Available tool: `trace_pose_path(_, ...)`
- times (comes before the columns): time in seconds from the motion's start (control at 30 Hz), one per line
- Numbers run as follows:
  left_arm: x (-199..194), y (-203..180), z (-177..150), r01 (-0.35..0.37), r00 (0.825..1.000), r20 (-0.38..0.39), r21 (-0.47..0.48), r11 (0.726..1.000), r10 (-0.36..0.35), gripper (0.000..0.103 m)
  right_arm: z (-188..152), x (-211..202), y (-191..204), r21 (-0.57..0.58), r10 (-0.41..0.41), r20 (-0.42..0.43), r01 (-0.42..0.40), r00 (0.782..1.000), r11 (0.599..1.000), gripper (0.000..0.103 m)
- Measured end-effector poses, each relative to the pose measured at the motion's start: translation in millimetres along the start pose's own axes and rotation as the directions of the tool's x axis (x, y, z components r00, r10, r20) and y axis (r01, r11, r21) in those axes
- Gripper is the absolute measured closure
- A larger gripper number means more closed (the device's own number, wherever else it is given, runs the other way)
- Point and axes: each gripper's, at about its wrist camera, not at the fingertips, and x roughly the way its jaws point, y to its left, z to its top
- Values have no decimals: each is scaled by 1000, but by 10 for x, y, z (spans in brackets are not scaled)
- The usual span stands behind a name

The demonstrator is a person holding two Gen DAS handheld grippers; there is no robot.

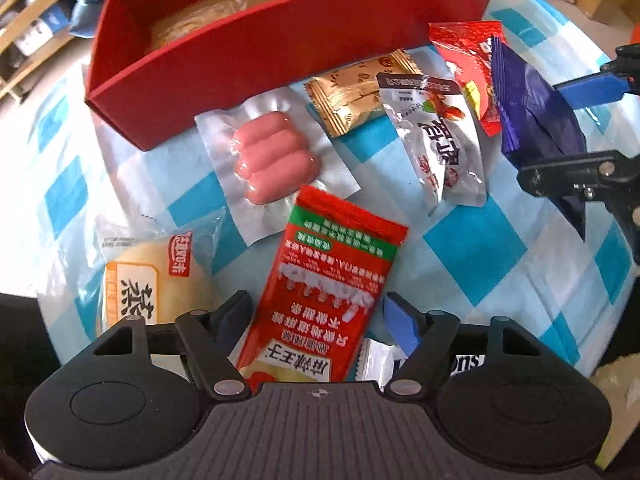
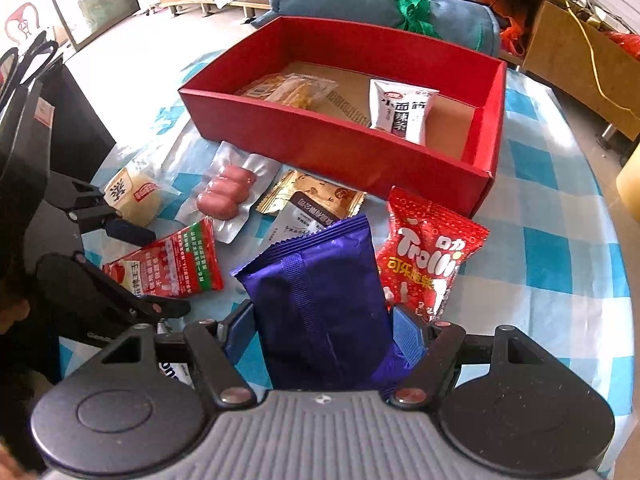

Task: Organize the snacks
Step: 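Lift the red packet with the left tool while the right tool holds the blue bag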

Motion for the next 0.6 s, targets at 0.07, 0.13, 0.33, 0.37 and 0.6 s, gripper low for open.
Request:
trace_pose_path(0.07,8,-51,5,-19,1000,6,23,1000,19,21,4,15,24,-9,2,-5,-2,1000,1000,36)
trace_pose_path(0.13,-1,-81,4,-17,1000,7,35,999,17,24,5,18,34,-10,6,-6,-6,1000,1000,36)
trace_pose_path(0.33,-11,-154,12,15,1000,7,-3,1000,-15,41,-10,9,-9,7,0,-2,0,1000,1000,36)
trace_pose_path(0.37,-17,-122,8,22,1000,10,-35,999,-22,42,-10,4,-9,6,1,0,-1,1000,1000,36)
trace_pose_path(0.6,-83,54,47,80,996,55,-126,989,-73,43,8,-54,3,-2,-7,34,7,999,1000,36)
